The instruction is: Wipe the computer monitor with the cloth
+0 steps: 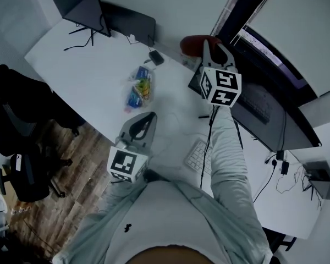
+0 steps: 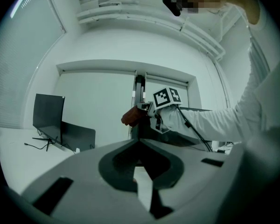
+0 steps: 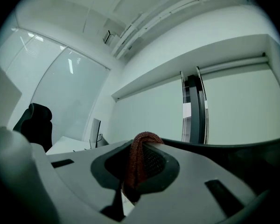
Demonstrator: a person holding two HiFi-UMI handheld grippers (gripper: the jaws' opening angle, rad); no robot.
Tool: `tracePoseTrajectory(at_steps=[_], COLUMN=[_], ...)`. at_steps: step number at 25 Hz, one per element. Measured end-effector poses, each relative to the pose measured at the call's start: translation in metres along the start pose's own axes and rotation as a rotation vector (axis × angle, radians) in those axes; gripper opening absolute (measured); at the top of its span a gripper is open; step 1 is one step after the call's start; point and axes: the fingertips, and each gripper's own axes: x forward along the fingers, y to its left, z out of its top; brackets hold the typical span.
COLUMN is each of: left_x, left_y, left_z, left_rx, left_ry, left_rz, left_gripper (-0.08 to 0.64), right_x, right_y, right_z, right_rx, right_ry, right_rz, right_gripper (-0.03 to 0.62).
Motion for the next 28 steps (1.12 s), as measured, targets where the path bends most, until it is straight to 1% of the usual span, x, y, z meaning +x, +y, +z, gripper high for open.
tracePoseTrajectory(at_steps=[3,9,16,19,21,25,28], left_x=[-0.002,0.0,0.003,0.011,0.017,0.033,0.046], left_y=[-0.004,-0.015,-0.036,-0.052,-0.067,-0.105,-0.139], left_z=[-0.001,0.007,0.006,0.011,0.012,0.012,0.008], left_rx=[0.0,0.028,0.054,0.056,0.062,0.072,0.075], left_ry=[0.002,0.0,0.014,0.011,0.013,0.013,0.01], left_rz=[0.003,-0.011,-0.032,-0.059,-0.091,-0.167,-0.239], left_gripper=[0.02,0.02,0.02,0.02,0.02,0.02,0.02], right_x=[-0.004,-0.026,-0.089,-0.124,-0.152,-0.212,-0.262], right_y=[0.002,0.009,-0.006,-0.024,-0.04,-0.075,-0.101], right_z=[0.0,-0.001,-0.002,-0.007,-0.012,-0.024,-0.039], right_rx=[-0.001,-0.017,-0.006,0.012,0.025,0.018,0.003], right_ry=[-0.002,-0.026,-0.076,-0.078,-0.072,-0.048,-0.015], right_rz=[0.01,0.035,0.025,-0.001,-0.031,-0.107,-0.171], right_gripper=[0.037,0.038,0.038,0.038,0.038,0.038,0.037])
